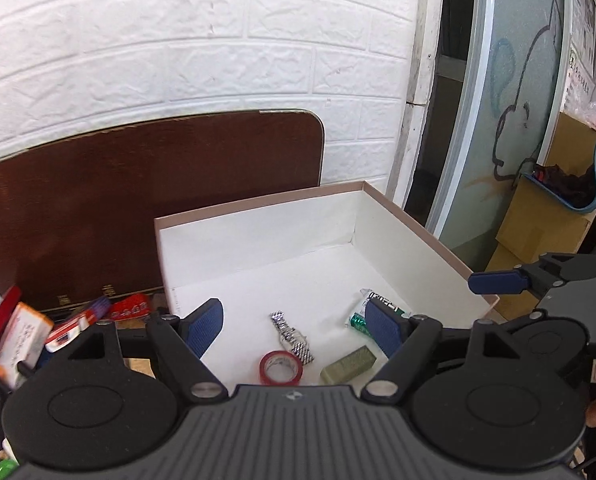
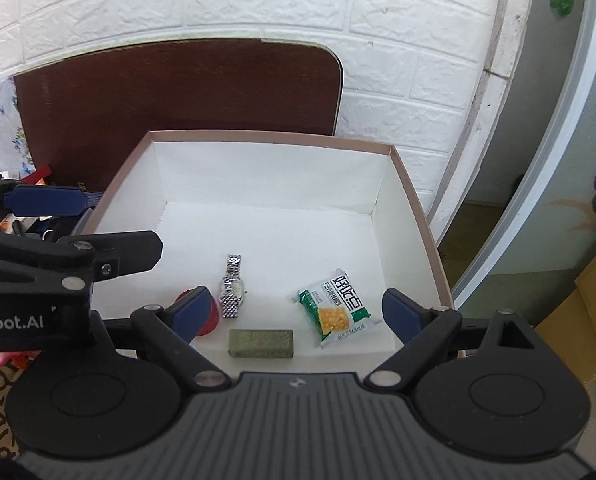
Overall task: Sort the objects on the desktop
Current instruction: 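Move both tools back from the box toward the pile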
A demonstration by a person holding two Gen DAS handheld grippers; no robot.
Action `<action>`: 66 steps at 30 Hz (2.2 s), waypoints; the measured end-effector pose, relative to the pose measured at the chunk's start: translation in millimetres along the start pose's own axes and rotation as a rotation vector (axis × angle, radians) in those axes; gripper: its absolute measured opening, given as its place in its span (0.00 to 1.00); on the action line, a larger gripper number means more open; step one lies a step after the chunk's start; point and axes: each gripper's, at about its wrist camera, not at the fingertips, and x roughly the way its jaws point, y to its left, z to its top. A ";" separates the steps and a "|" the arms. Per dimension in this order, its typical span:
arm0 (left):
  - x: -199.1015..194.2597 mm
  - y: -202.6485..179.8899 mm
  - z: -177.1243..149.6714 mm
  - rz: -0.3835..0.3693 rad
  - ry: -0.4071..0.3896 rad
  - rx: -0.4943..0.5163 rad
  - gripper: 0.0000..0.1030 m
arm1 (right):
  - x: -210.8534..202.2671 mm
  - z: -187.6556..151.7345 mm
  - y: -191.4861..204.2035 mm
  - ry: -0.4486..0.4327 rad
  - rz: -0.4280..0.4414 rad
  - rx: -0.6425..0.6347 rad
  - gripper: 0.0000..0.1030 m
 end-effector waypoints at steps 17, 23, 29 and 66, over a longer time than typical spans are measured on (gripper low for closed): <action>-86.9 17.8 -68.6 0.054 -0.052 -0.062 0.79 | -68.5 -43.9 71.2 -0.059 -0.002 -0.100 0.88; -106.1 28.2 -91.1 0.070 -0.059 -0.097 0.79 | -79.3 -60.1 94.4 -0.076 0.013 -0.125 0.88; -121.5 42.5 -112.8 0.100 -0.055 -0.131 0.79 | -84.3 -76.7 117.6 -0.083 0.030 -0.131 0.88; -106.9 192.8 -192.0 0.260 0.106 -0.419 0.80 | -19.3 -111.3 236.1 -0.072 0.351 -0.274 0.87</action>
